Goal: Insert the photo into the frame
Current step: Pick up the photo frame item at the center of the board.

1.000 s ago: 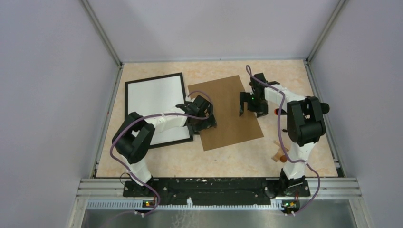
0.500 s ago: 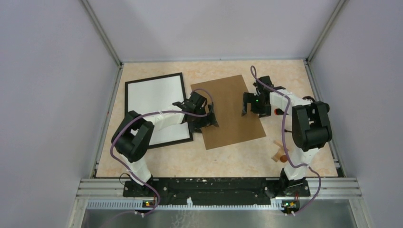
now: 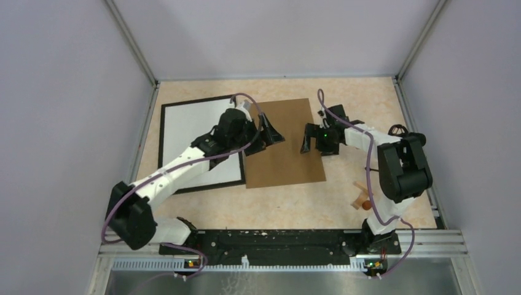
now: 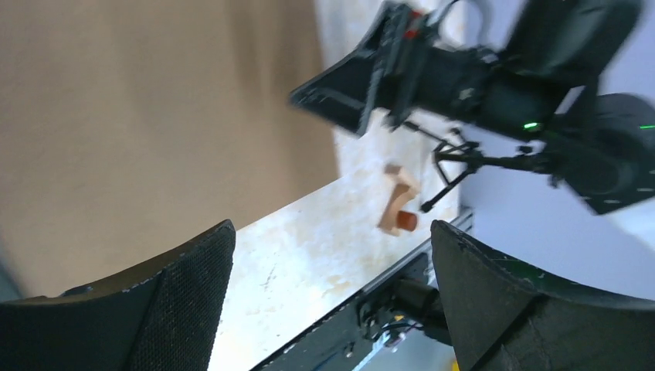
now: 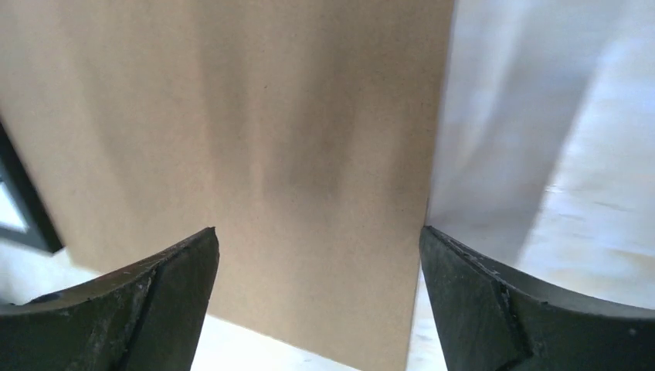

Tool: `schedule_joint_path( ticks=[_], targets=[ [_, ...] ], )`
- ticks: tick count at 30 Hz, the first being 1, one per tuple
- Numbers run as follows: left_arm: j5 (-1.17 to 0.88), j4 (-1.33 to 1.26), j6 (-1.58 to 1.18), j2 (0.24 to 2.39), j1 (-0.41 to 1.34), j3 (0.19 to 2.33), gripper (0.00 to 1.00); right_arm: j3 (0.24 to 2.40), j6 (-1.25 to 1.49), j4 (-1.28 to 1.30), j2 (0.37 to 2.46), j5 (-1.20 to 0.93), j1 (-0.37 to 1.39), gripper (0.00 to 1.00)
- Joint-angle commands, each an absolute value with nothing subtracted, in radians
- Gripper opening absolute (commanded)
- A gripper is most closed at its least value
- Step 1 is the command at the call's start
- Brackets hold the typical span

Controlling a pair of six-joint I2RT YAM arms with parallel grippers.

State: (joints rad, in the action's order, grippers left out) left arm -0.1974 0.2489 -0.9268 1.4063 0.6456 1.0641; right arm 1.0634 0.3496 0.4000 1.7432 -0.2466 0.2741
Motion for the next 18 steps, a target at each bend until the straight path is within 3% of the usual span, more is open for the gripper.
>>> schedule_joint_path(
  ticks=[1,7,12,18],
  targets=[
    [-0.159,0.227,-0.988,1.264,0.589,0.952,0.99,0.993,0.456,0.4,1.787,-0.438,0.387,0.99],
    [-0.124,0.259,-0.925,1.112,0.501,0.821,0.99,0.974,0.528,0.342,1.795,-0.436,0.437,0.99],
    [-0.057,0.513,-0.776,1.231,0.505,0.946,0.99,1.026,0.476,0.454,1.756,-0.257,0.44,0.99],
    [0.068,0.534,-0.801,1.239,0.51,0.851,0.99,1.086,0.471,0.514,1.672,-0.211,0.516,0.99]
  ],
)
